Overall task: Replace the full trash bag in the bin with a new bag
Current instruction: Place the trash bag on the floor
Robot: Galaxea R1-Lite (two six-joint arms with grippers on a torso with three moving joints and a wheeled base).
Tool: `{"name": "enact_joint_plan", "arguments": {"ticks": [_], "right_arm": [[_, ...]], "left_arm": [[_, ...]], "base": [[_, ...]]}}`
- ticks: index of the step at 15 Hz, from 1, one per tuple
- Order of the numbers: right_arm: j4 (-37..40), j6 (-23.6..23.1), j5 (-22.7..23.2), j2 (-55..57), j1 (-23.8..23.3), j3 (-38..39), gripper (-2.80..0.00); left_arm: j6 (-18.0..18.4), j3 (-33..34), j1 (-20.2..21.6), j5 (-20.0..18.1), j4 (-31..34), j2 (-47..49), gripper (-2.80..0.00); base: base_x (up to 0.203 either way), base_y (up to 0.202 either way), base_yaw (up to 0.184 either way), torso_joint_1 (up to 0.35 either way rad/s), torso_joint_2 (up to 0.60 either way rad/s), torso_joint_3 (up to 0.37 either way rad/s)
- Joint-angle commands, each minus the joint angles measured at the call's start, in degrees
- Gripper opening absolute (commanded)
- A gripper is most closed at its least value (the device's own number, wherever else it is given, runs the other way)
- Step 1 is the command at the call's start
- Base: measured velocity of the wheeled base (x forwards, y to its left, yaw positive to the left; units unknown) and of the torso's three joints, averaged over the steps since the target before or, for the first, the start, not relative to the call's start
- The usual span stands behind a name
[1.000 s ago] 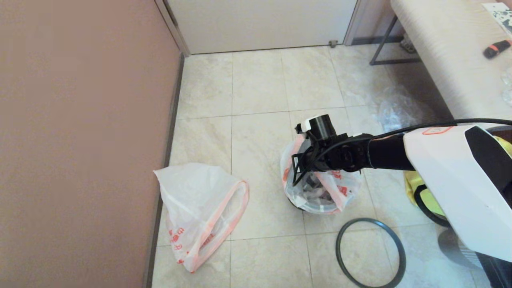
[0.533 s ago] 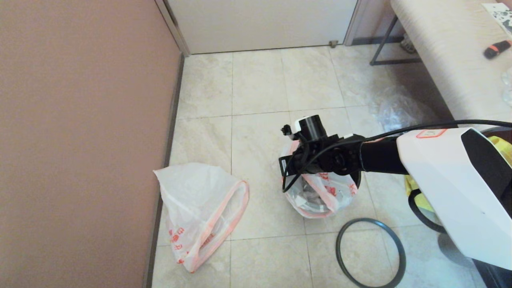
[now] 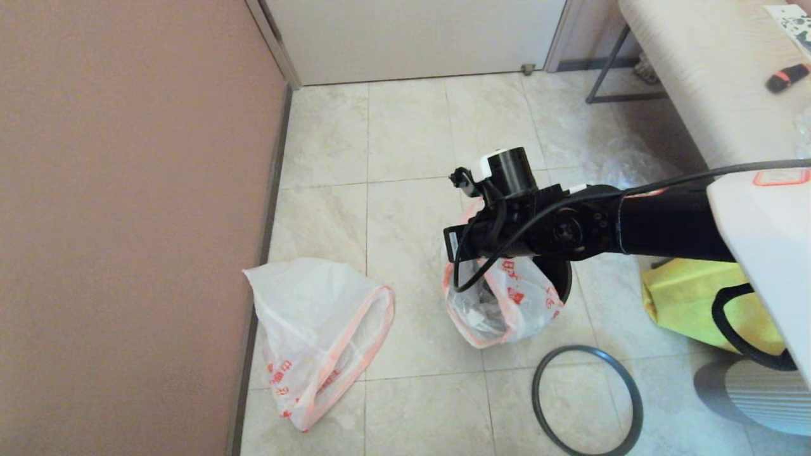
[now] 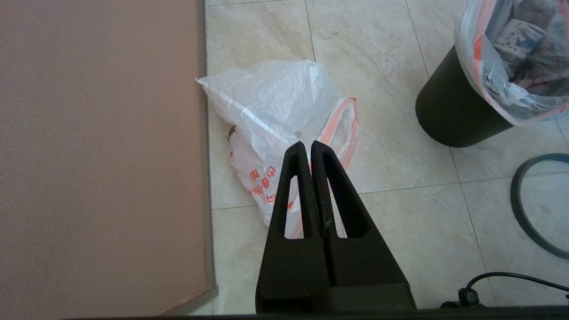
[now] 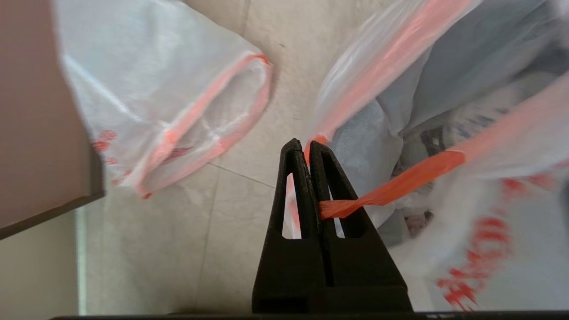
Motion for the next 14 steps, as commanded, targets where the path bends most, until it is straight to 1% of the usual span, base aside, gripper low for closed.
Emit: {"name": "enact_joint_plan", "arguments": {"ticks": [1, 9, 11, 14], "right_arm": [[0.3, 0.1, -0.1, -5.0, 0.8, 1.6, -2.80], [7.8, -0.2, -0.9, -14.8, 2.3, 1.9, -2.80], [8.7, -0.2, -1.8, -18.1, 2.5, 1.9, -2.80], [8.8, -0.8, -2.0, -23.6, 2.4, 1.3, -2.80]], "left_arm": [[0.0, 0.8, 0.0, 0.0, 0.0, 0.0, -2.80], [0.0, 0.8, 0.0, 0.0, 0.0, 0.0, -2.80], [0.0, 0.8, 0.0, 0.0, 0.0, 0.0, -2.80], [0.0, 0.8, 0.0, 0.0, 0.0, 0.0, -2.80]], "base": [[0.000, 0.000, 0.000, 0.000, 0.00, 0.000], [0.000, 0.000, 0.000, 0.000, 0.00, 0.000], [0.000, 0.000, 0.000, 0.000, 0.00, 0.000], [0.000, 0.000, 0.000, 0.000, 0.00, 0.000]]}}
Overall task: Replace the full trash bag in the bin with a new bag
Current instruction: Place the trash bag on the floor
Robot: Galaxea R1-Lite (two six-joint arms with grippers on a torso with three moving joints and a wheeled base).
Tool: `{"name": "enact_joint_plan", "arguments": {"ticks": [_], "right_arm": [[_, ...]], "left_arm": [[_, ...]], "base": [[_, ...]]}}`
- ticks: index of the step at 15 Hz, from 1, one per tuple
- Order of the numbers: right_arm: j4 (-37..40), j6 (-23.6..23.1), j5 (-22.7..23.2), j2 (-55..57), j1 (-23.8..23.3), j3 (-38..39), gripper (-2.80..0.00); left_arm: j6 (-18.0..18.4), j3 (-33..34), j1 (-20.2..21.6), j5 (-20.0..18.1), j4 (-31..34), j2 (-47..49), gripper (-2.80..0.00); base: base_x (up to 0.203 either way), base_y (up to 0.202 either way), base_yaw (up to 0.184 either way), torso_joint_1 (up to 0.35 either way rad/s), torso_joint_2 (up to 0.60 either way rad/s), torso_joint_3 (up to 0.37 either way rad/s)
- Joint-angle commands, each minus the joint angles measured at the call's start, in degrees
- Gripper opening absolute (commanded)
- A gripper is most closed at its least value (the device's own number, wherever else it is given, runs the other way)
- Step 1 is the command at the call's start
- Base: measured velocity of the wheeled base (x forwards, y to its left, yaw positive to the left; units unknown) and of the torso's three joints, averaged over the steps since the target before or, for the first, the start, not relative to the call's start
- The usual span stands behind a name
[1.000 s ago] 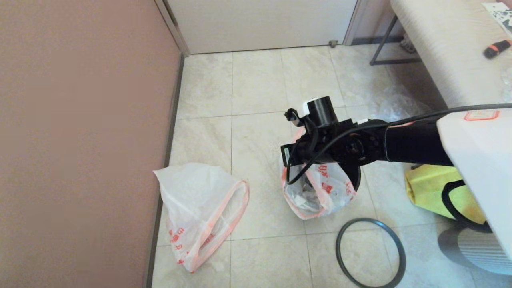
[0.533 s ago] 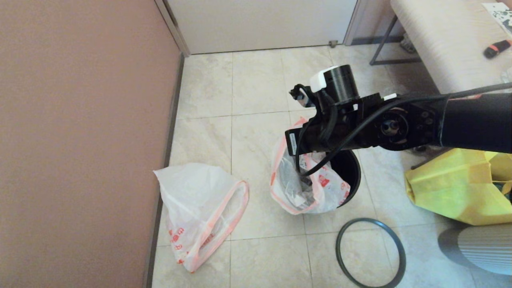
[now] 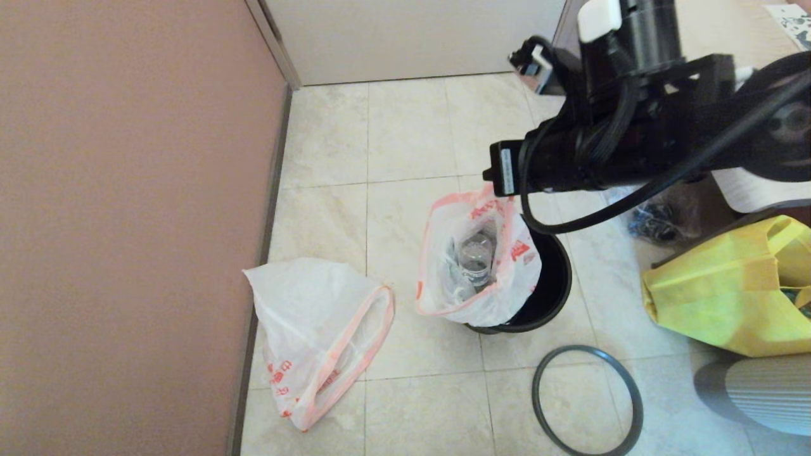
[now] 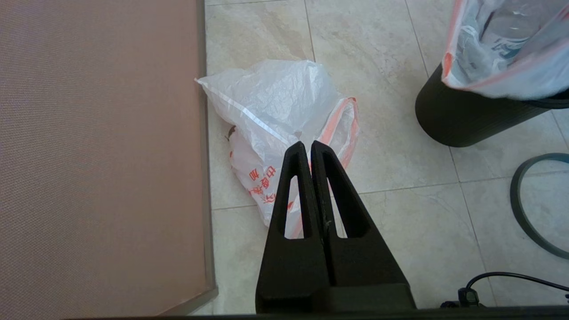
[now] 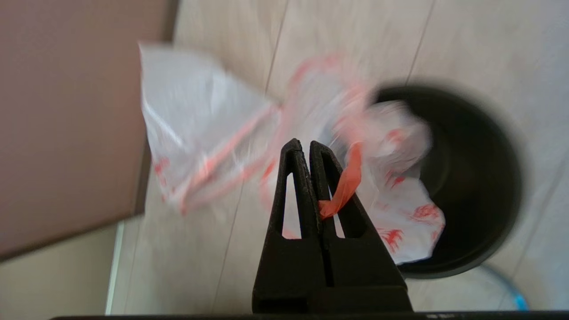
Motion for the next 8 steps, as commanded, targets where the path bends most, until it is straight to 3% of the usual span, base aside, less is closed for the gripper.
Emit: {"name": "enact_joint_plan", "arguments": {"ticks": [1, 4, 8], "right_arm": [[0.1, -0.9, 0.0, -5.0, -0.1, -1.1, -2.80], [0.0, -5.4, -2.1, -9.6, -0.5, -4.8, -2.80], [-0.8, -11.6, -6.3, -16.0, -6.4, -7.2, -2.80]], "left_arm": [[0.0, 0.8, 0.0, 0.0, -0.1, 0.0, -2.80], [0.1, 0.8, 0.0, 0.0, -0.1, 0.0, -2.80], [0.0, 0.8, 0.0, 0.0, -0.1, 0.0, -2.80]], "base": [[0.000, 0.000, 0.000, 0.000, 0.00, 0.000], [0.000, 0.000, 0.000, 0.000, 0.00, 0.000], [0.000, 0.000, 0.000, 0.000, 0.00, 0.000]]}}
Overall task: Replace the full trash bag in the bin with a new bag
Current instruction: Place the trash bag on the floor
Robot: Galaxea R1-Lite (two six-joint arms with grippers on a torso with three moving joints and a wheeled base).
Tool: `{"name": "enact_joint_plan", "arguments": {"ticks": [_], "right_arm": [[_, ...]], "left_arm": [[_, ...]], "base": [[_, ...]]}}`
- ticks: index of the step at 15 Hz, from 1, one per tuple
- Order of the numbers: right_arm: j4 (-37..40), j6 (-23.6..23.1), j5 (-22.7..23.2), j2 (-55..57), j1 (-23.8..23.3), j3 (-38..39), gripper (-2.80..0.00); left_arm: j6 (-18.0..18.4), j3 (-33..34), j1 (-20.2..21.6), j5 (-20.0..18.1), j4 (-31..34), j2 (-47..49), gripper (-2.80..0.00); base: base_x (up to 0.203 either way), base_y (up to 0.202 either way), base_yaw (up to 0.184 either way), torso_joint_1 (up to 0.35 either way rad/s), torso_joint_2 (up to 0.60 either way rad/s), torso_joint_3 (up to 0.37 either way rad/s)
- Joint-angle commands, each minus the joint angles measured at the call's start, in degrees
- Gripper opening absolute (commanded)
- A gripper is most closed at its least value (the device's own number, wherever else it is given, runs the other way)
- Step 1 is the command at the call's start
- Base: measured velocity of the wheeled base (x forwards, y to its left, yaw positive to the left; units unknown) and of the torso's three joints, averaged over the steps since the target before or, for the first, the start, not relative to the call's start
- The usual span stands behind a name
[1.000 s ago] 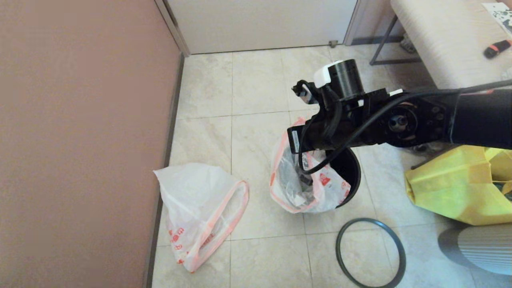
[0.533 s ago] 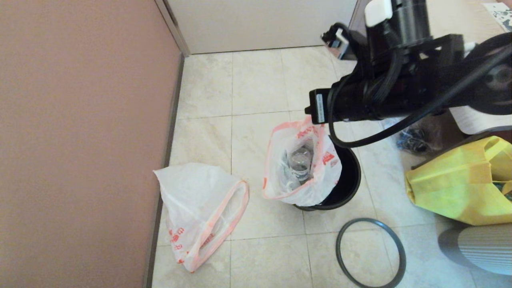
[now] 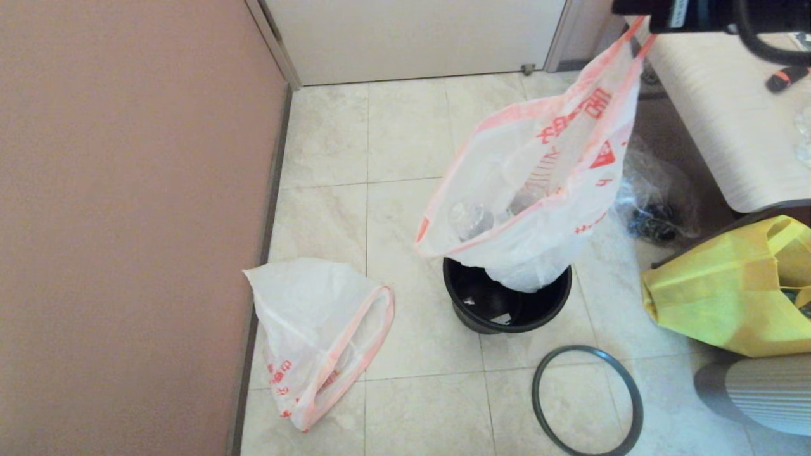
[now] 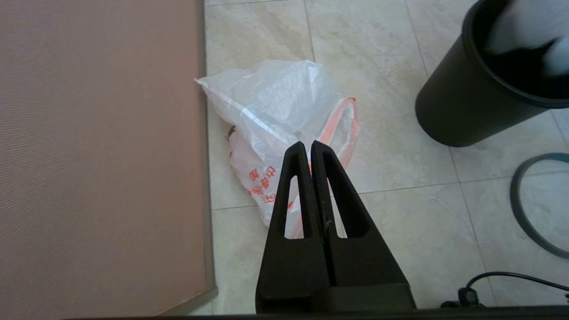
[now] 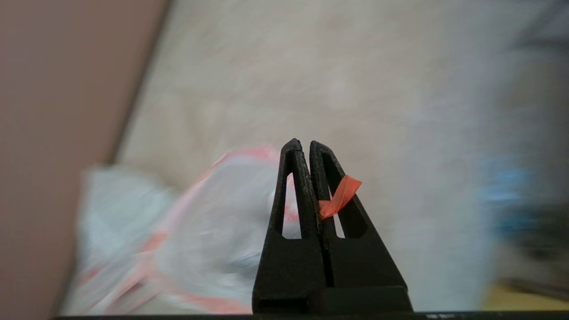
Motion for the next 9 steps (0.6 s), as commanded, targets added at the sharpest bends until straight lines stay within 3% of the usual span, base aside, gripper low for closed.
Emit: {"name": "enact_joint_plan", "arguments": {"ticks": [1, 4, 9], "right_arm": [[-0.7, -1.9, -0.9, -4.3, -3.1, -0.3, -2.80], [-3.6, -6.5, -1.4, -7.3, -8.2, -0.3, -2.80], [-10.4, -9.8, -1.4, -9.4, -12.8, -0.4, -2.80]], "left_arm": [[0.0, 0.8, 0.0, 0.0, -0.1, 0.0, -2.80], [0.0, 0.8, 0.0, 0.0, -0.1, 0.0, -2.80], [0.0, 0.8, 0.0, 0.0, -0.1, 0.0, -2.80]], "base": [[0.000, 0.000, 0.000, 0.000, 0.00, 0.000], [0.000, 0.000, 0.000, 0.000, 0.00, 0.000], [0.000, 0.000, 0.000, 0.000, 0.00, 0.000]]}}
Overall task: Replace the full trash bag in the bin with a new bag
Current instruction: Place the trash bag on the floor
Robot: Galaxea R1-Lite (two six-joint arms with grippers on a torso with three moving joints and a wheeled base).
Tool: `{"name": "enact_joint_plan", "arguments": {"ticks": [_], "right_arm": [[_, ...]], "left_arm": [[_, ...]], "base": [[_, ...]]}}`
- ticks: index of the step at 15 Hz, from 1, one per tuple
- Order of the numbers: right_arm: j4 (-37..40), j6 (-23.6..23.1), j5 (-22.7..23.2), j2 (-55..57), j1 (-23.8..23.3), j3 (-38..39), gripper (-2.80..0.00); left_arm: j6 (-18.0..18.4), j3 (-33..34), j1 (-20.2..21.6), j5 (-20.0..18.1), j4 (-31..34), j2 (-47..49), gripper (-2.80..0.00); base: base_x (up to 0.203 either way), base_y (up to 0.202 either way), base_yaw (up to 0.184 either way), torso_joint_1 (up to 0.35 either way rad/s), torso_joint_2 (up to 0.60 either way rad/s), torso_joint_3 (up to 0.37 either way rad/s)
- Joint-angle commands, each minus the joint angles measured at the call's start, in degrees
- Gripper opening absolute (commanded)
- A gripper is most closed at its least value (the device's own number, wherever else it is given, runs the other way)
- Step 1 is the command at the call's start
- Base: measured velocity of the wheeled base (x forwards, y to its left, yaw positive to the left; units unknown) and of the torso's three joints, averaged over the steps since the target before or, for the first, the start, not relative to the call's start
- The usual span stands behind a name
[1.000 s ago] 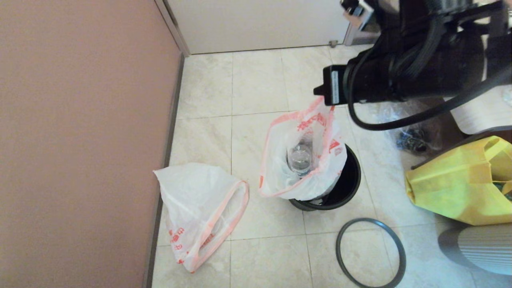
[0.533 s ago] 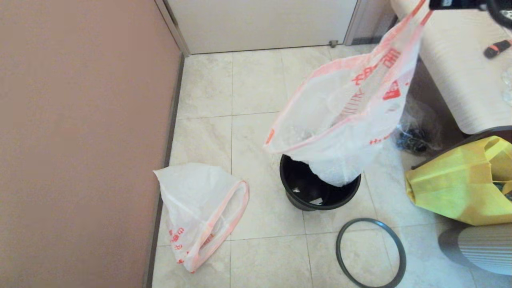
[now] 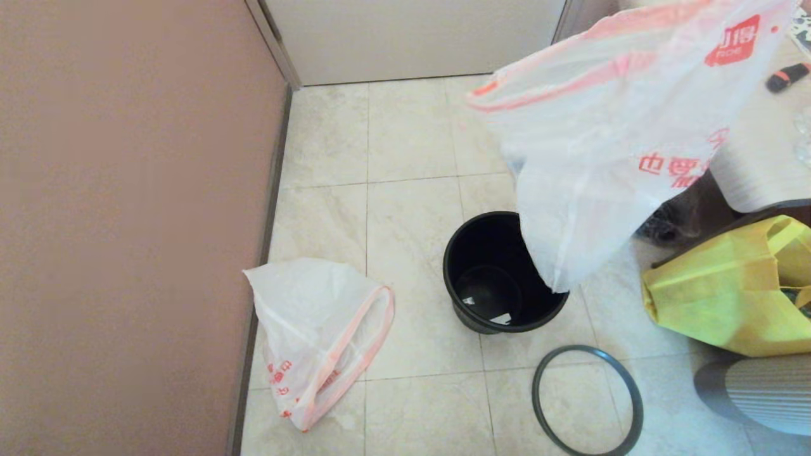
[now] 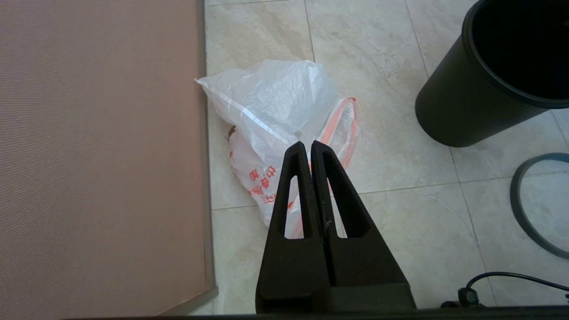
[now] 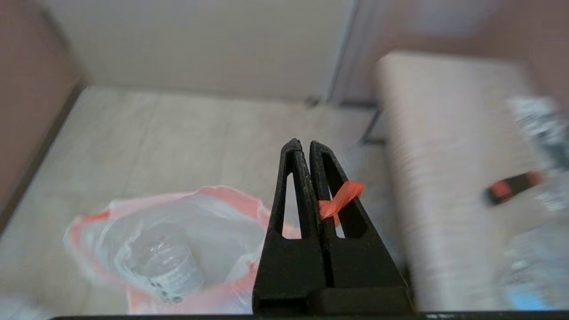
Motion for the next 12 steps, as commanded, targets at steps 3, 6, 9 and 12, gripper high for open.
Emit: {"name": "enact_joint_plan", "arguments": {"ticks": [3, 6, 9, 12], "right_arm": [[-3.3, -1.3, -0.1, -0.9, -4.3, 0.0, -2.80], [-5.6, -1.3, -0.1, 0.0, -6.7, -0.5, -2.80], [-9.2, -2.2, -0.8, 2.4, -10.7, -0.5, -2.80], [-9.1, -1.5, -1.0, 7.0, -13.7, 0.2, -2.80]], "left_arm": [[0.0, 0.8, 0.0, 0.0, -0.1, 0.0, -2.80], [0.0, 0.8, 0.0, 0.0, -0.1, 0.0, -2.80], [0.0, 0.8, 0.0, 0.0, -0.1, 0.0, -2.80], [0.0, 0.8, 0.0, 0.0, -0.1, 0.0, -2.80]], "base": [[0.000, 0.000, 0.000, 0.000, 0.00, 0.000], [0.000, 0.000, 0.000, 0.000, 0.00, 0.000], [0.000, 0.000, 0.000, 0.000, 0.00, 0.000], [0.000, 0.000, 0.000, 0.000, 0.00, 0.000]]}}
